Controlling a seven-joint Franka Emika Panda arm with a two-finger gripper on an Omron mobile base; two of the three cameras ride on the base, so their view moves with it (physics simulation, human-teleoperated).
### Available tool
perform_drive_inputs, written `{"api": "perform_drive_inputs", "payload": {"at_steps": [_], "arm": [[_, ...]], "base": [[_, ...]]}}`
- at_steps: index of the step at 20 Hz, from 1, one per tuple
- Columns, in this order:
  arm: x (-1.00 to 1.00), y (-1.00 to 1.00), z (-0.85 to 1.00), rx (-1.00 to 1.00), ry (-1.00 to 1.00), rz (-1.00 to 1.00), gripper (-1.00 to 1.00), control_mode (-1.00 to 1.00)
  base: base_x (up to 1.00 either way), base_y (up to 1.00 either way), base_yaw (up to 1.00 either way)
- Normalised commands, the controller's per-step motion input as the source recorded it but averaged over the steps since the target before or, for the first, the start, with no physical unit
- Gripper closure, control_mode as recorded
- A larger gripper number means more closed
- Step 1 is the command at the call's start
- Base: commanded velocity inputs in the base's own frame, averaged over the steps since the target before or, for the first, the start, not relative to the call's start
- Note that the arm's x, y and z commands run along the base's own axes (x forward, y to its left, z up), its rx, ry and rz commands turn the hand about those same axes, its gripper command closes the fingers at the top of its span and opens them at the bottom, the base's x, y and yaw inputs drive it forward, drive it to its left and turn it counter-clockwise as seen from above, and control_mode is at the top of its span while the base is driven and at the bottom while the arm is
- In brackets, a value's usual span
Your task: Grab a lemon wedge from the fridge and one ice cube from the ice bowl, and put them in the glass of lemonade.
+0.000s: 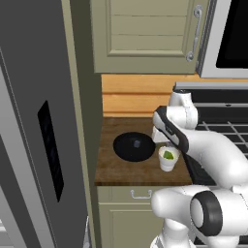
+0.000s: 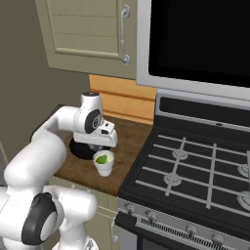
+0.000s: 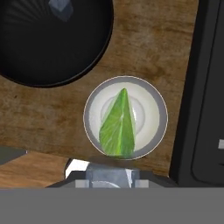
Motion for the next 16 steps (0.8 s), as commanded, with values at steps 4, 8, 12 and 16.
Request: {"api": "perform_drive_inputs", "payload": {"at_steps": [4, 8, 12, 16], "arm": [[0.06, 0.0, -0.31, 0.01, 0.0, 0.0, 1.0, -1.0], [0.0, 0.0, -0.07, 0.0, 0.0, 0.0, 1.0, -1.0], [0.01, 0.0, -0.12, 0.0, 0.0, 0.0, 1.0, -1.0], [0.0, -0.07, -0.1, 0.0, 0.0, 0.0, 1.0, -1.0]], "base": [[0.0, 0.0, 0.0], [0.0, 0.0, 0.0], [0.0, 0.0, 0.0], [0.0, 0.0, 0.0]]}}
